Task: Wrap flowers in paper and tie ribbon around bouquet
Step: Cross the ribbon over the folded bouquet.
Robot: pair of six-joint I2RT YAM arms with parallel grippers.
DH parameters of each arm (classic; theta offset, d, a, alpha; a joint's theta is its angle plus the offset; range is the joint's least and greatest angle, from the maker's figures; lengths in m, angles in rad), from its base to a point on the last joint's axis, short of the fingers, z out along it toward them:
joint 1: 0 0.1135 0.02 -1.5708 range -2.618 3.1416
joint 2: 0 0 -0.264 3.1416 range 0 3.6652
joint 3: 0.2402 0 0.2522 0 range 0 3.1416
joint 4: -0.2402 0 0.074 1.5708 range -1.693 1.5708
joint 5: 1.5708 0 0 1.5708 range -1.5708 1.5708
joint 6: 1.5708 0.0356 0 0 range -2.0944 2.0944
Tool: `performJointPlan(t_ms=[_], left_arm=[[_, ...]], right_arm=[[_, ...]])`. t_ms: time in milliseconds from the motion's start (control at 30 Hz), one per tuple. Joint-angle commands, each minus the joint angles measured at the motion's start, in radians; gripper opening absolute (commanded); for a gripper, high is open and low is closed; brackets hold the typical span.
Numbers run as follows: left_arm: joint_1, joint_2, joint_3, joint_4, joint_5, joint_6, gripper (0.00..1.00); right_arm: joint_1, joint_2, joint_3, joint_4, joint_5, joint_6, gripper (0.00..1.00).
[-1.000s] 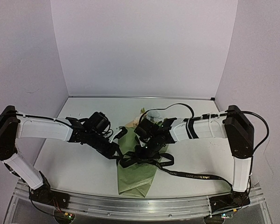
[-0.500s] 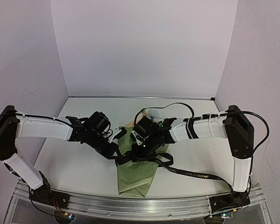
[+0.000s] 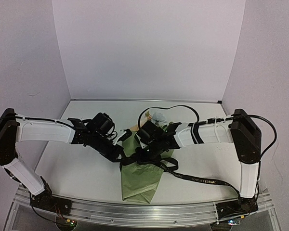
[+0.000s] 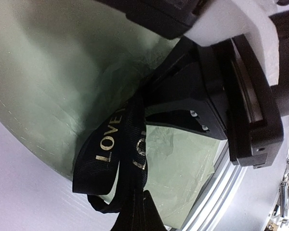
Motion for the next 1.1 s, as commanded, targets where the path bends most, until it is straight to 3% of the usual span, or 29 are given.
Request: performJointPlan(t_ms=[0, 200, 400, 600, 800, 1067], left_arm=[[-0.003, 0.019, 0.044, -0.016, 0.039, 0.005, 0.00], [-0.003, 0.077, 0.046, -0.004, 0.017, -0.009, 0.01], [-0.003, 0.110, 0.067, 0.012, -0.022, -0.026, 0.12], [-0.003, 0.131, 0.083, 0.017, -0.010, -0.029, 0.28], [-0.003, 0.121, 0.085, 0.011, 0.021, -0.025, 0.38], [-0.003, 0.038, 0.069, -0.001, -0.017, -0.026, 0.44]], right_arm=[[0.012, 0.010, 0.005, 0.037, 0.051, -0.016, 0.00], [0.019, -0.002, -0.025, 0.057, -0.023, -0.013, 0.00], [0.018, -0.089, -0.117, 0.076, -0.055, -0.038, 0.30], [0.018, -0.187, -0.173, 0.077, -0.077, -0.052, 0.49], [0.019, -0.249, -0.182, 0.066, -0.079, -0.063, 0.58], [0.017, -0.309, -0.215, 0.030, -0.049, -0.099, 0.62]])
